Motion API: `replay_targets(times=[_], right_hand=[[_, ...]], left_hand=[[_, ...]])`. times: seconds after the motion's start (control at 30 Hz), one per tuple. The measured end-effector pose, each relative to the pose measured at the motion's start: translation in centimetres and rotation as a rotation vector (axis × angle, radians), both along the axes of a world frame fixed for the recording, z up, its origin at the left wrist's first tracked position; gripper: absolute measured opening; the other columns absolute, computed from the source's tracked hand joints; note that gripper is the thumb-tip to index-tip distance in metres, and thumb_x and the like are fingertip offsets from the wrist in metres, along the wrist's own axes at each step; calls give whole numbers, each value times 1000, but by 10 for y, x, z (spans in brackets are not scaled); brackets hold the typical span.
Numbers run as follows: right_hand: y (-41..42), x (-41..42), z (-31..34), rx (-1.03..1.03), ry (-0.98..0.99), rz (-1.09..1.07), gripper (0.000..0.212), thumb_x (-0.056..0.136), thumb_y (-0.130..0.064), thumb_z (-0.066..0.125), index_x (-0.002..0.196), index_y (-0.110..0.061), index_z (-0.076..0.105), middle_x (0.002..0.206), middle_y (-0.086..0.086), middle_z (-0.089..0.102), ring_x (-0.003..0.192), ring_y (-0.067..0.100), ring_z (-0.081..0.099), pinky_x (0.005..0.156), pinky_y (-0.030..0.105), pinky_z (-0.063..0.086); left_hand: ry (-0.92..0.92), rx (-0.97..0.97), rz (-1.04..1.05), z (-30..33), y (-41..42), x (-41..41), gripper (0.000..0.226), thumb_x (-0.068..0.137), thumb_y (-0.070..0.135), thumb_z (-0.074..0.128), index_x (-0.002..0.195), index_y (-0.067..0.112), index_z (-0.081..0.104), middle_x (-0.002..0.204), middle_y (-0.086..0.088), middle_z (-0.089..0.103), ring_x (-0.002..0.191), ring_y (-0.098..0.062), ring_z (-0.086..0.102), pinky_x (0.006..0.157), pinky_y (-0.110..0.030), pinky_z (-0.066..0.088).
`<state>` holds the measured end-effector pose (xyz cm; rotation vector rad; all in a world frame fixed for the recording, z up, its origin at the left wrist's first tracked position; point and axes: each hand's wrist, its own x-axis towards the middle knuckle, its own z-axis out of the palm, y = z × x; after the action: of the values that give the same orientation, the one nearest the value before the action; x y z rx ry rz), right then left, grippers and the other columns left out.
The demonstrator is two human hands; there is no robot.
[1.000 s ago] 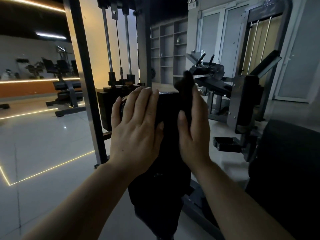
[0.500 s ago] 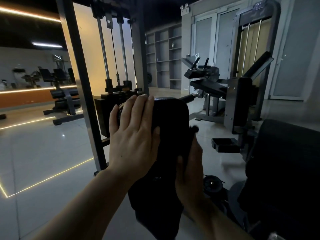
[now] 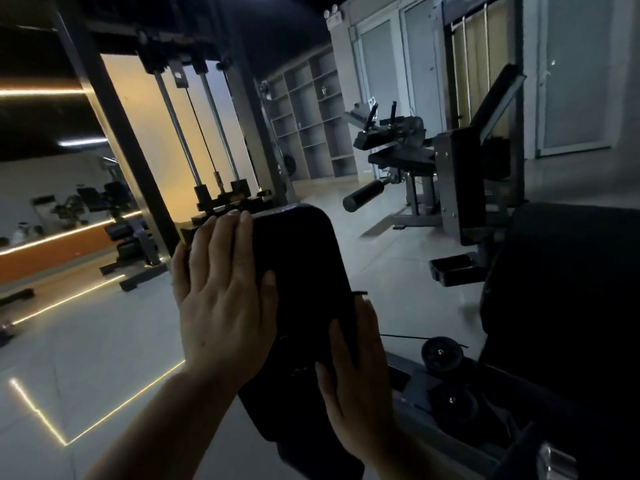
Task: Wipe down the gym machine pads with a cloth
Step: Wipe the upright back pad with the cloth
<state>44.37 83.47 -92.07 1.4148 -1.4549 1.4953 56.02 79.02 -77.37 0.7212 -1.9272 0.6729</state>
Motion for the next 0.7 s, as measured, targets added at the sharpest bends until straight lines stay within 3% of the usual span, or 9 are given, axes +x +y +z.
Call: replay_targets(times=[0.1, 0.2, 0.33, 0.5, 0.6, 0.7], right_hand=[[1, -8, 17, -39, -9, 73, 52, 102, -34, 30, 149, -13, 19, 156, 17, 16, 144, 33, 20, 115, 43, 26], [0, -18, 59, -94, -33, 201, 52, 102, -38, 27, 146, -13, 21, 155, 10, 17, 145, 18, 17, 114, 30, 28], [-3, -19, 95, -126, -72, 226, 53, 100, -37, 32, 147, -15, 22, 155, 10, 23, 143, 19, 23, 106, 42, 39], [-7, -5, 39, -112, -69, 96, 51, 99, -37, 37, 145, -16, 29, 152, 20, 27, 140, 35, 29, 104, 52, 38], [0, -5, -7, -22, -55, 80, 56, 99, -36, 39, 149, -20, 21, 154, 19, 21, 142, 36, 22, 111, 51, 31], [8, -9, -24, 16, -50, 184, 56, 102, -37, 32, 152, -26, 11, 155, 18, 17, 143, 35, 20, 107, 53, 35]], left_hand=[[25, -14, 3, -2, 0, -2, 59, 96, 37, 27, 145, 5, 29, 145, -19, 36, 138, -35, 23, 115, -48, 12], [55, -33, 0, -2, 0, -4, 59, 96, 37, 26, 144, 4, 32, 144, -20, 38, 137, -35, 26, 115, -50, 14], [64, -55, 35, -3, -1, -6, 59, 95, 37, 25, 145, 6, 29, 144, -19, 37, 137, -34, 26, 114, -53, 17], [56, -11, 55, -3, 1, -7, 60, 95, 39, 24, 146, 8, 28, 146, -16, 36, 139, -32, 25, 114, -53, 16], [57, 0, 46, -3, 2, -8, 60, 95, 38, 25, 145, 7, 30, 145, -16, 37, 138, -32, 25, 113, -54, 17], [66, 4, 43, -3, 3, -9, 60, 95, 39, 25, 145, 7, 31, 145, -16, 38, 138, -31, 25, 113, -54, 17]])
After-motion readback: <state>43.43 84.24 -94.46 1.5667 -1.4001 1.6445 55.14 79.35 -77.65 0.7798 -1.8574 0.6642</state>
